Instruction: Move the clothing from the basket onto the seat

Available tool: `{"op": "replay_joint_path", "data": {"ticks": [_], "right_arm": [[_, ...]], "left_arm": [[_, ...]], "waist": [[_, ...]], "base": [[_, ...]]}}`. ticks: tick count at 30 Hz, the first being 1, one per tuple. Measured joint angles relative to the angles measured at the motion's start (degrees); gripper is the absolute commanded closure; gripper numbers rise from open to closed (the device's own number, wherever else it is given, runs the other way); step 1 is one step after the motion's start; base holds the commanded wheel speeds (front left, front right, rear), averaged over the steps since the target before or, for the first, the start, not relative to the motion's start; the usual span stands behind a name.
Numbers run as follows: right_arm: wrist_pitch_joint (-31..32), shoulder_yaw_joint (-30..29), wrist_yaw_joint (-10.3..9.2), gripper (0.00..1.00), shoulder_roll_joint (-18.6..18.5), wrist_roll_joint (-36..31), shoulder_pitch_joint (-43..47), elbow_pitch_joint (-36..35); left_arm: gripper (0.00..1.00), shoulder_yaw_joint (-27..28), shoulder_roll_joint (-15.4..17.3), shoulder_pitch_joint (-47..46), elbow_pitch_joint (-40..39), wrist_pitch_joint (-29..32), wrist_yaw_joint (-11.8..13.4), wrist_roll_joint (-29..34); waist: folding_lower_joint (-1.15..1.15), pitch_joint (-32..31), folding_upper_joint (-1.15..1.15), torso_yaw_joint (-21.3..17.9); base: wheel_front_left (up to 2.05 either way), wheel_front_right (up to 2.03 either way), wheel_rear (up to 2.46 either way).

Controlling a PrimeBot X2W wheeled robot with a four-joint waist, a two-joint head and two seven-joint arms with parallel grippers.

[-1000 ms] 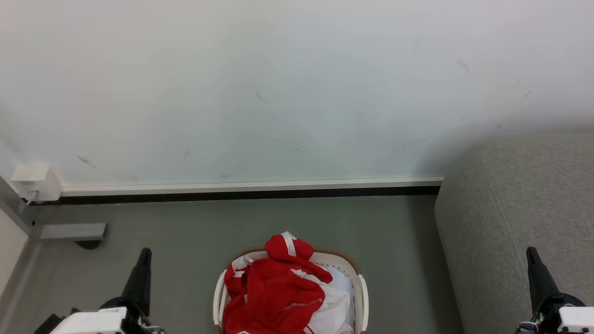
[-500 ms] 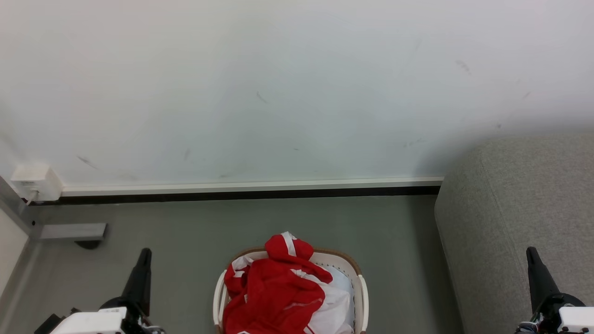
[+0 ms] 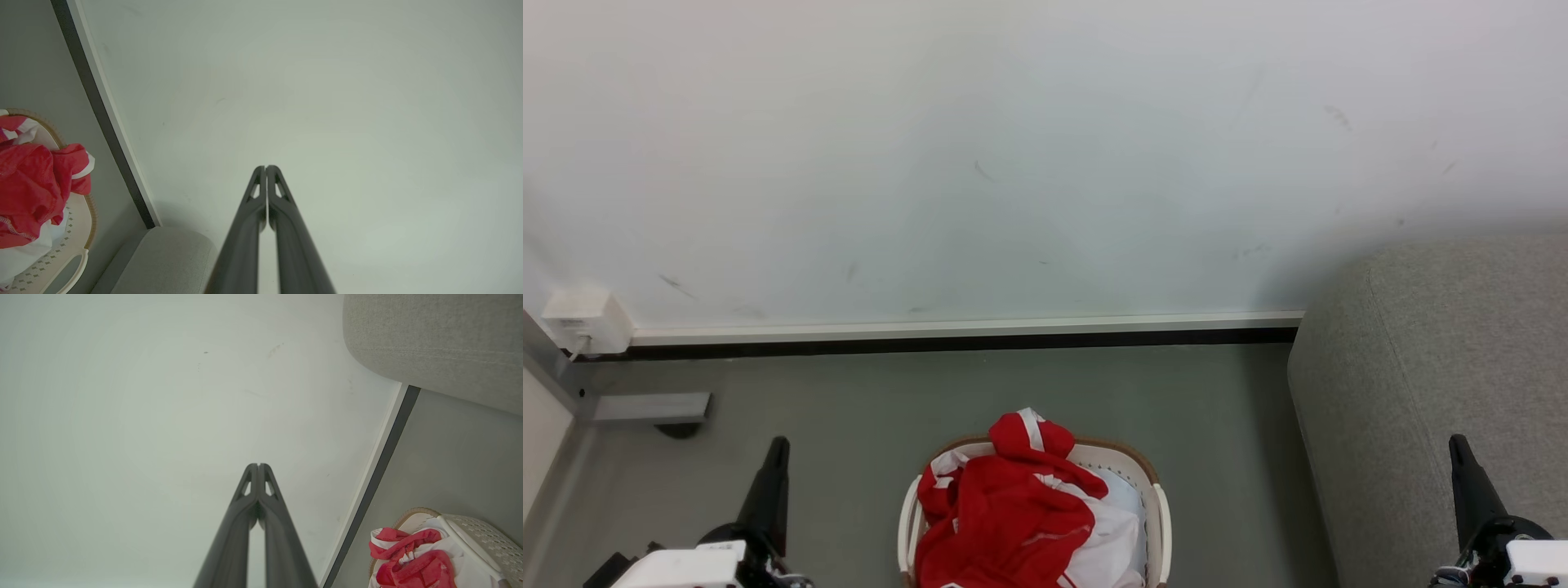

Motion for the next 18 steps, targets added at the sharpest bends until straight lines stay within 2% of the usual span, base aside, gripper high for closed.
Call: {"op": "replay_joint_path", "data": {"ticks": [18], "right_arm": [[0.0, 0.0, 0.0, 1.0, 0.0, 0.0, 0.0, 0.0]], "left_arm": [[1.0, 0.0, 0.0, 0.0, 0.0, 0.0, 0.0, 0.0]], "waist": [[0.0, 0.0, 0.0, 0.0]], "base": [[0.0, 0.0, 0.0]]}}
